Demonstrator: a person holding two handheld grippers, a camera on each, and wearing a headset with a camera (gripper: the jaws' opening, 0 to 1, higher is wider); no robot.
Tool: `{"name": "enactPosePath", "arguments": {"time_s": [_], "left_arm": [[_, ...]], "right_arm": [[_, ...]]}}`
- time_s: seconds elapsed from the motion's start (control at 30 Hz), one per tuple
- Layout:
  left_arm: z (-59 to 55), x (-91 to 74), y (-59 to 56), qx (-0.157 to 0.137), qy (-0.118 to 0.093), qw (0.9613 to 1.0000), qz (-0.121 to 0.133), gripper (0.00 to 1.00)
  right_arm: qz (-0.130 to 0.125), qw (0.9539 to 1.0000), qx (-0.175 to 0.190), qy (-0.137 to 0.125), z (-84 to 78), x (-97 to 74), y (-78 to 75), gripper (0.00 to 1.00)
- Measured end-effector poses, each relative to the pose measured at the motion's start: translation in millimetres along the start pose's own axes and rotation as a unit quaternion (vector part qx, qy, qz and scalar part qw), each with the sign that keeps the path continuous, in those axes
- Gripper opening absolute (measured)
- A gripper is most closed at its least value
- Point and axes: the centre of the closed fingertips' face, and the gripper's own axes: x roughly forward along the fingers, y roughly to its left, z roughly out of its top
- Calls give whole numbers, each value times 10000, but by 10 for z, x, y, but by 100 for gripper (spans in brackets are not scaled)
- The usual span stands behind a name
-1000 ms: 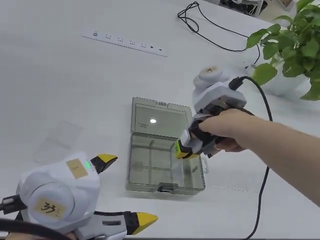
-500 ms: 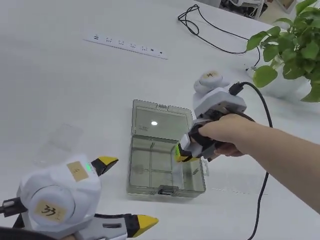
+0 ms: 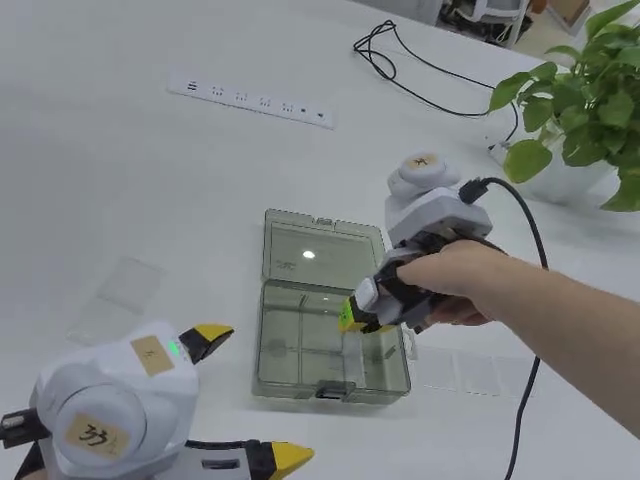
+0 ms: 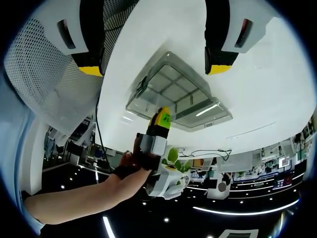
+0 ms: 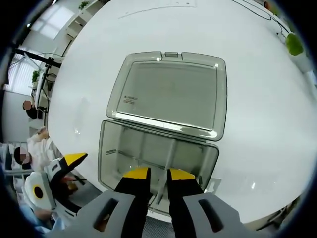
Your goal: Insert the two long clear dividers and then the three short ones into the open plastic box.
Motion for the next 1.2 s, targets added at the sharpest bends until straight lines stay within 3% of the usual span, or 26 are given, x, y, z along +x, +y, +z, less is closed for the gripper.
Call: {"name": "enactPosePath", "arguments": {"time_s": [0.27, 0.7, 0.73, 0.97, 1.2], "left_arm": [[6, 0, -16, 30, 11, 10000, -15, 84], [-15, -28, -10, 46, 57, 10000, 29, 84], [-13, -29, -12, 47, 53, 10000, 28, 84], [2, -55, -9, 61, 59, 9999, 59, 84], [27, -88, 16, -64, 21, 9999, 98, 85]], "right_arm": [[329, 9987, -132, -365, 69, -18, 75, 32], [469, 9948, -410, -808, 79, -18, 95, 68], [611, 9928, -430, -940, 112, -23, 138, 69], [955, 9870, -471, -1202, 101, -64, 270, 87], [1295, 9819, -586, -1253, 15, -95, 352, 94]]}}
